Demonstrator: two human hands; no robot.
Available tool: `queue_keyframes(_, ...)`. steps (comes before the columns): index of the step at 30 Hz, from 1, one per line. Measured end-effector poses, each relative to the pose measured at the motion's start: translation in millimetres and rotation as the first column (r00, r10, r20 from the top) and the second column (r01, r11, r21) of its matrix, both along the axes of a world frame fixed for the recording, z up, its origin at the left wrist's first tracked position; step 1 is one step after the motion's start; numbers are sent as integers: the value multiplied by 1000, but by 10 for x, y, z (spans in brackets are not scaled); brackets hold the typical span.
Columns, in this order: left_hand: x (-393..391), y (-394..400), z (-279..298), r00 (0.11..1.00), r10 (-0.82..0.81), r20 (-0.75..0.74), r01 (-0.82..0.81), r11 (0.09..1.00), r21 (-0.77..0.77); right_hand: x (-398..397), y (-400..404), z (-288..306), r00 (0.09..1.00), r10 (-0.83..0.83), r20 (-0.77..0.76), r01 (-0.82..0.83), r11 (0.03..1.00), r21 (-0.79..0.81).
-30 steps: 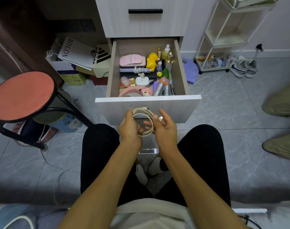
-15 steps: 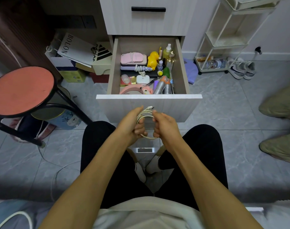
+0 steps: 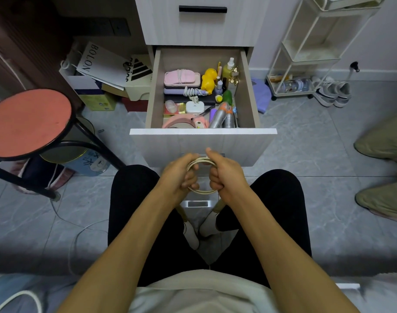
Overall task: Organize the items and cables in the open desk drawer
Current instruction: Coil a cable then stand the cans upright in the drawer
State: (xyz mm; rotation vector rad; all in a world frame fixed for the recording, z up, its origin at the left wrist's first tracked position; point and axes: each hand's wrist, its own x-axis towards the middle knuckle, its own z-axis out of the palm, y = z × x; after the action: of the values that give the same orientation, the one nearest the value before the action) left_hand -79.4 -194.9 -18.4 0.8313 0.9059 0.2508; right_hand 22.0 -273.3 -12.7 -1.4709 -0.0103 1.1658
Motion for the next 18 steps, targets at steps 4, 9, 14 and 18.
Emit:
queue_keyframes(4, -11, 7, 41, 998, -57, 4, 57, 998, 17, 53, -16, -31, 997, -70, -23, 70, 997, 20)
queue_keyframes(9, -22, -50, 11, 999, 35, -25, -35, 999, -3, 71, 4, -102, 971, -180, -155, 189, 981, 48)
queue_keyframes(14, 7, 12, -1, 980, 189, -66, -186, 981, 60, 0, 21, -80, 996, 19, -85, -19, 1000, 8)
queue_keyframes(18, 20, 63, 73, 978, 207, -4, -205, 973, 110, 66, 152, 13, 976, 160, 147, -145, 983, -112)
